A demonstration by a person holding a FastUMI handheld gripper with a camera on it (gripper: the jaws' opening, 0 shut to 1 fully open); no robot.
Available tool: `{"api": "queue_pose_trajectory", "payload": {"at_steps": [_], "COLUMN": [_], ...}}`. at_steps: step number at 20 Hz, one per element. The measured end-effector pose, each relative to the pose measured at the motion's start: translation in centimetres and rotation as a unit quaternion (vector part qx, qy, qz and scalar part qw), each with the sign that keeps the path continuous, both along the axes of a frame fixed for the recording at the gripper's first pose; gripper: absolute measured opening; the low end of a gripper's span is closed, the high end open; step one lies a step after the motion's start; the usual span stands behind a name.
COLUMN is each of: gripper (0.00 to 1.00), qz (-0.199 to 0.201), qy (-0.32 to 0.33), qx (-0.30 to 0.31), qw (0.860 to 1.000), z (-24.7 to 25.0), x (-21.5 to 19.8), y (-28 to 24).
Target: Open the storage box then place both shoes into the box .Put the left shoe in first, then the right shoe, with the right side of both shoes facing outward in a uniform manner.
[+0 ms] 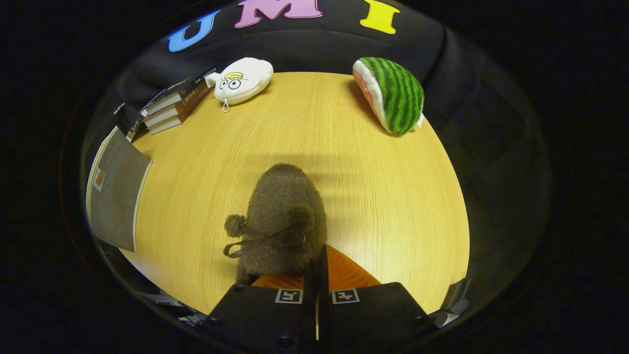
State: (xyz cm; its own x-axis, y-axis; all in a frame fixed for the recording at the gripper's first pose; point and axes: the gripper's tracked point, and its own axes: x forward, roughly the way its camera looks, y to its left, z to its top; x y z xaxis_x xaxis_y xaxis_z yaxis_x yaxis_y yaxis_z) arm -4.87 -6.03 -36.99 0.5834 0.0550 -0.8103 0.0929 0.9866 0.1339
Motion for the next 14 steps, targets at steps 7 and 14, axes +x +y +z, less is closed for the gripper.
{"api": "queue_pose_trajectory", "payload": {"at_steps": [7,14], "gripper": [0.07,0.07], "qz": [-0.009,0.024], "qy": [-0.049,-0.105], "qx": [0.018,0.059], "qw": [0.999,0.992], "z": [7.7,19.2], "x": [-0.5,0.6], "y": [3.1,13.6]}}
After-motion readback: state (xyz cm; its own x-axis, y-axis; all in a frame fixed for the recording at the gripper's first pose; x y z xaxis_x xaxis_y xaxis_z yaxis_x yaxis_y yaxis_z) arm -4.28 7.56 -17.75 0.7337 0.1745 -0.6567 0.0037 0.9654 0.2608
